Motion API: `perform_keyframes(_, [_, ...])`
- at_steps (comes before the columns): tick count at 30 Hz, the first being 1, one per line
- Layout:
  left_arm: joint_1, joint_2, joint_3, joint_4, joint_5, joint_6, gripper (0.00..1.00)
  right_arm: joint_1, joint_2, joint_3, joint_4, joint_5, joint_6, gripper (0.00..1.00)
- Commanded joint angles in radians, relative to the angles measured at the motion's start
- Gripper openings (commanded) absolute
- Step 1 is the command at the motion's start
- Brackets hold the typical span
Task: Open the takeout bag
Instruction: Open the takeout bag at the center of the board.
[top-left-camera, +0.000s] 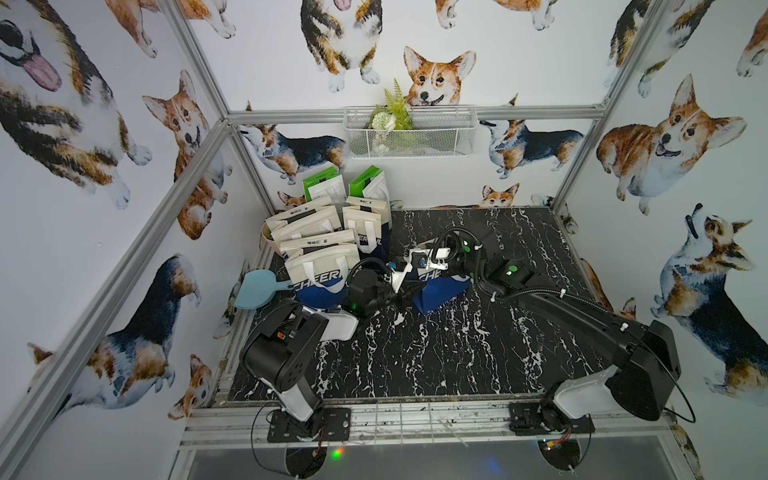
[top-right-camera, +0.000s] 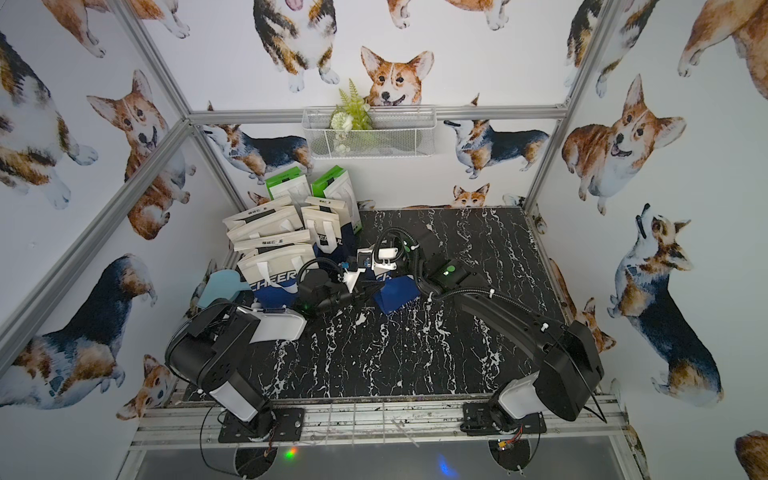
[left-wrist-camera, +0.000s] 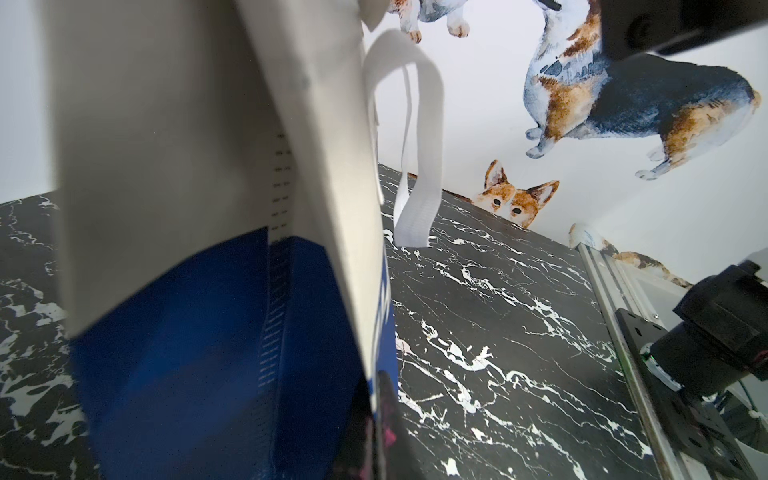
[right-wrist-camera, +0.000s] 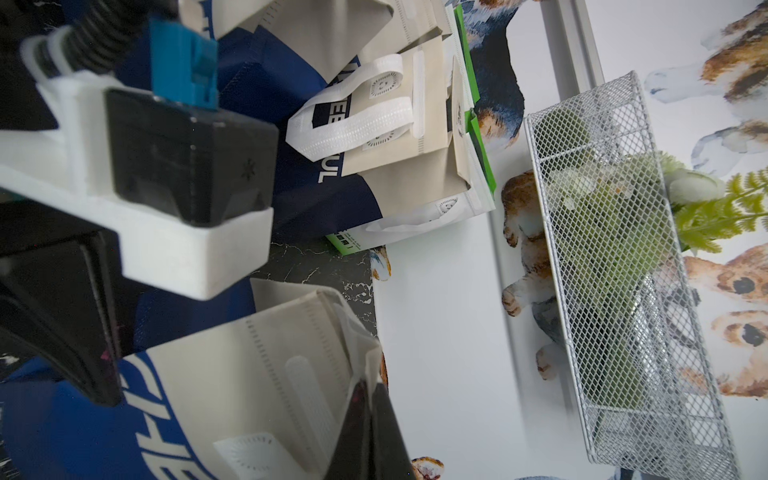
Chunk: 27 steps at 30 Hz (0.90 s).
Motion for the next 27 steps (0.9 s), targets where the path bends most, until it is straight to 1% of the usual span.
perform_keyframes(1, [-0.001,0.0,-0.002,-0.039,0.018,0.014,0.0,-0.003,0.008,0.038,0.014,0.009,-0.036,0.0])
perform_keyframes(5, [-0.002,-0.004,0.001,-0.055,0.019,0.021,0.0,-0.001,0.027,0.086,-0.063,0.002,-0.044,0.0])
perform_keyframes(13, [-0.005,-0.004,0.001,-0.075,0.01,0.033,0.0,-0.002,0.043,0.153,-0.104,0.025,-0.042,0.0])
perform_keyframes(17, [-0.005,-0.004,0.002,-0.075,0.009,0.033,0.0,-0.002,0.044,0.176,-0.088,0.045,0.004,0.0])
perform_keyframes(21, [-0.006,-0.004,0.003,-0.079,0.008,0.037,0.0,-0.002,0.027,0.148,-0.042,0.029,0.072,0.0])
perform_keyframes(24, [-0.007,-0.004,0.003,-0.083,0.005,0.039,0.0,-0.002,0.017,0.122,-0.056,0.001,0.053,0.0])
perform_keyframes(26, [-0.007,-0.004,0.003,-0.084,0.006,0.039,0.0,-0.001,0.018,0.1,-0.005,0.009,0.089,0.0])
perform_keyframes(27, [-0.007,-0.004,0.004,-0.083,0.007,0.038,0.0,-0.002,0.025,0.105,-0.014,0.014,0.095,0.0])
